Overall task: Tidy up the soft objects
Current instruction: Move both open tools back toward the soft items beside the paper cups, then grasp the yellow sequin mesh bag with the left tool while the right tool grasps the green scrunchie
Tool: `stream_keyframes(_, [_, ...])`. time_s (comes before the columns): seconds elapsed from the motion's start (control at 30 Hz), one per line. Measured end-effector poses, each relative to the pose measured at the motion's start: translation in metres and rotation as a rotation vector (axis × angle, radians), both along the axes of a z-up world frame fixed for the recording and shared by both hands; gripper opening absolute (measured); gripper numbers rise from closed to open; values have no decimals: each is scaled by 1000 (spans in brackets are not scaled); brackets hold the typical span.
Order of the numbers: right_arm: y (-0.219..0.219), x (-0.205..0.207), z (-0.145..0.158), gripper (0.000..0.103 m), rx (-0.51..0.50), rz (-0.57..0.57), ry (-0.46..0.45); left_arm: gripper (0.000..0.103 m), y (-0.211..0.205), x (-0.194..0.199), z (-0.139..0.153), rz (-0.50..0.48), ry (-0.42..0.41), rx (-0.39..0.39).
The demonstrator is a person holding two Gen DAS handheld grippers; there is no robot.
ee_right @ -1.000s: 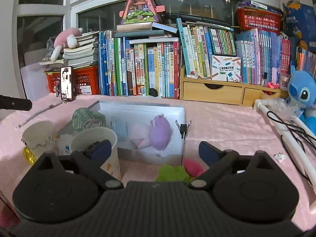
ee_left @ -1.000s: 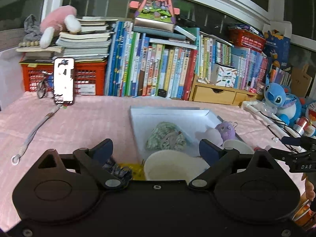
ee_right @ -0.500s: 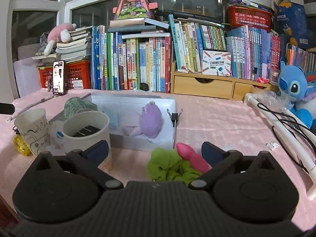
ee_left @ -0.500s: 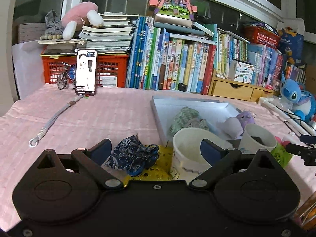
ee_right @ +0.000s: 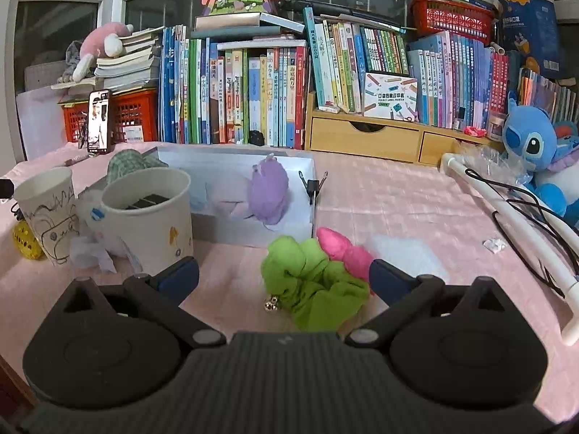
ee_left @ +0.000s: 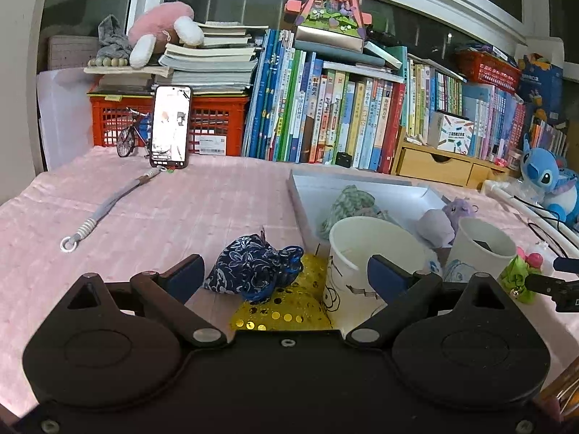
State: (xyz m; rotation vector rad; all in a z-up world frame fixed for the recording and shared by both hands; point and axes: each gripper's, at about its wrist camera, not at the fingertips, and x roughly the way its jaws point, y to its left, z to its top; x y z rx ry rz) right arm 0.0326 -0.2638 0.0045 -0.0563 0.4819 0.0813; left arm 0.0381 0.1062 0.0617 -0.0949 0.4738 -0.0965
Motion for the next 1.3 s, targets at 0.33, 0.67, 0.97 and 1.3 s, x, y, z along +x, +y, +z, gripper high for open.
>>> stream_keyframes(0.33, [7,0,-5,98,-15,18,19,81,2,-12,-14,-22,54,83])
stream_keyframes(0.67, [9,8,-11,94,-48,-7,35,73,-3,4,-36,-19,108,53])
stream_keyframes(0.97, [15,26,-19,87,-69,-28,58,66,-12,23,-50,-25,137,72])
stream_keyframes(1.3, [18,37,-28,59,-144,-54,77,44,-16,26,-51,-34,151,99])
